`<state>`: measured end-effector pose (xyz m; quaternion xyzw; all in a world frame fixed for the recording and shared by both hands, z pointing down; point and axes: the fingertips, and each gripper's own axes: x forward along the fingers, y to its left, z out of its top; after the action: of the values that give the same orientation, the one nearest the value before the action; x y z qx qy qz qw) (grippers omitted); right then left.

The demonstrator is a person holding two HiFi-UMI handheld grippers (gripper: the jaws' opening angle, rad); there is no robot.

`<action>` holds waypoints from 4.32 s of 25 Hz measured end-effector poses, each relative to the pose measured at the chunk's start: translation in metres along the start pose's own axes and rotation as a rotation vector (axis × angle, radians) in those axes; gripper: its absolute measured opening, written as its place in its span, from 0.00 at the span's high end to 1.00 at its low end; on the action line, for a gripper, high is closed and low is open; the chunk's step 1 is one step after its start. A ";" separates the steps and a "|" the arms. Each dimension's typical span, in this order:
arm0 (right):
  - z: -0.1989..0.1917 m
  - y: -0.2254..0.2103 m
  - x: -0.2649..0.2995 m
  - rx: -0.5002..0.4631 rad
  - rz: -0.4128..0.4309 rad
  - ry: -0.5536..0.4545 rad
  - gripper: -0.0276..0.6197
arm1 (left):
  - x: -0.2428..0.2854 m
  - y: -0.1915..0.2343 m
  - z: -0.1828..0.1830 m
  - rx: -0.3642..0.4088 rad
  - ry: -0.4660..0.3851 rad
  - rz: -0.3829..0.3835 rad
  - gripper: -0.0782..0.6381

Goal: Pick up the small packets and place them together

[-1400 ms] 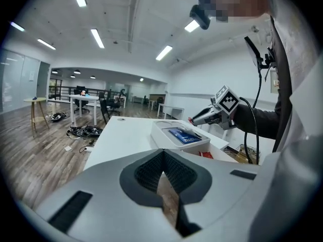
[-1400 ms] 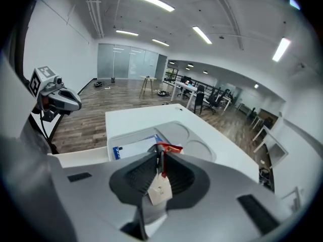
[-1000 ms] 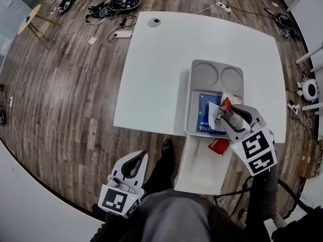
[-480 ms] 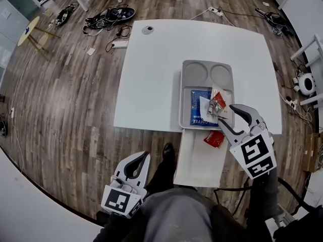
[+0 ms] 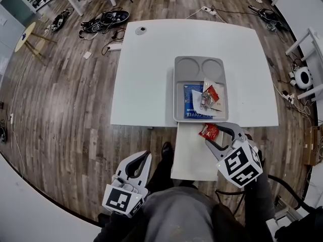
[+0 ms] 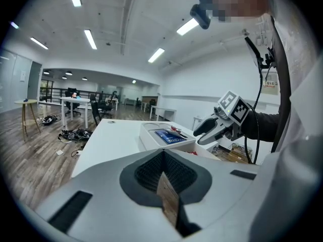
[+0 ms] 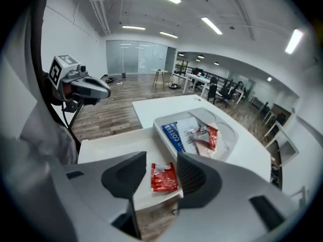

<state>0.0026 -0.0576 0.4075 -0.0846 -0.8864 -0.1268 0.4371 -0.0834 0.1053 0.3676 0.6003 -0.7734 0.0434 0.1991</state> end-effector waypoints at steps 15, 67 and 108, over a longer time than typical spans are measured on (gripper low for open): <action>-0.031 0.018 0.057 -0.068 0.036 0.214 0.66 | 0.006 0.026 -0.006 -0.021 0.038 0.012 0.90; -0.059 -0.008 0.065 -0.373 -0.171 0.464 0.95 | 0.014 0.036 -0.007 -0.036 0.052 0.039 0.90; -0.022 0.017 0.061 -0.236 -0.002 0.254 0.92 | 0.014 0.040 -0.005 -0.030 0.046 0.045 0.90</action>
<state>-0.0131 -0.0460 0.4712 -0.1179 -0.8030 -0.2399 0.5326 -0.1226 0.1052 0.3840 0.5786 -0.7824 0.0502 0.2249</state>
